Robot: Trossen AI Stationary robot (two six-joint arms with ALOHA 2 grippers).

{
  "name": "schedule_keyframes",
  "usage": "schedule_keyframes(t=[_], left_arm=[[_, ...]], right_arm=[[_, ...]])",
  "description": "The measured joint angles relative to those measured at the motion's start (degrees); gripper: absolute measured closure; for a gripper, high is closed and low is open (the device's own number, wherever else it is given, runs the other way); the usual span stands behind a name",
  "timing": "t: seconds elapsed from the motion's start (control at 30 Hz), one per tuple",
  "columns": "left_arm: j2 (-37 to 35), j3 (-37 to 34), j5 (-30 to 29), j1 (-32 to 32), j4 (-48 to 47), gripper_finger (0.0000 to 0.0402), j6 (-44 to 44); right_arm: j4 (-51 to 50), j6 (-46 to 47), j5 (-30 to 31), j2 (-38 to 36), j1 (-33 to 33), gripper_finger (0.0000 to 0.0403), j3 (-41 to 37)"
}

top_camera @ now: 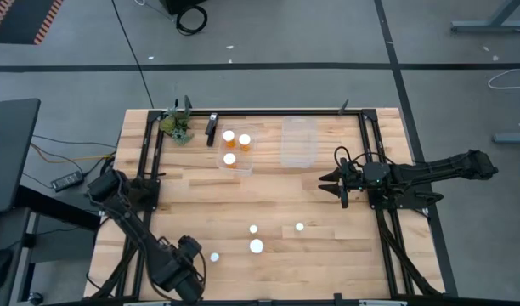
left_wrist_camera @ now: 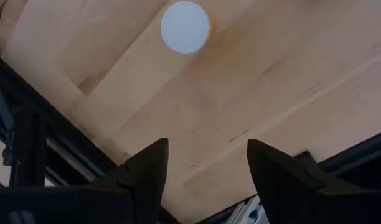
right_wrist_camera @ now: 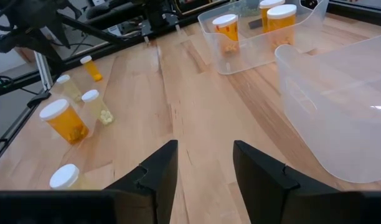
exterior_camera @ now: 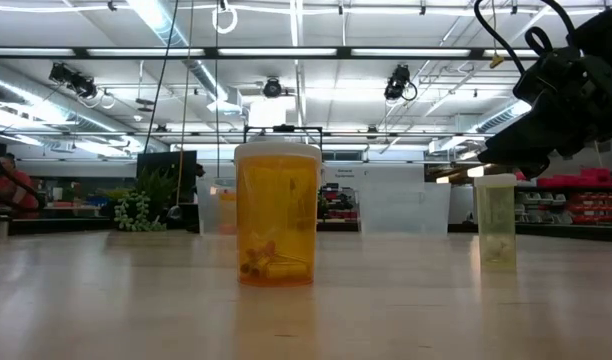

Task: Pick and place medicine bottles into bin by pill shape (circle, oval)
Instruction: Put the small orange pill bottle in the right transparent bin

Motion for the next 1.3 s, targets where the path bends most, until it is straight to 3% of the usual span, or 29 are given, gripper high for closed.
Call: schedule_keyframes(t=[0.3, 0.77, 1.3], left_arm=[[-0.02, -8.07, 0.32, -0.13, 6.17, 0.0190, -0.20], [-0.02, -14.88, -1.97, 0.21, 15.74, 0.0196, -1.91], [-1.33, -15.91, -8.39, 1.27, 15.98, 0.0196, -1.57]], right_arm=[[0.01, 0.00, -0.01, -0.01, 0.00, 0.0242, 0.00], [0.02, 0.00, 0.00, 0.00, 0.00, 0.0242, 0.00], [0.00, 0.00, -0.01, -0.01, 0.00, 0.0242, 0.00]])
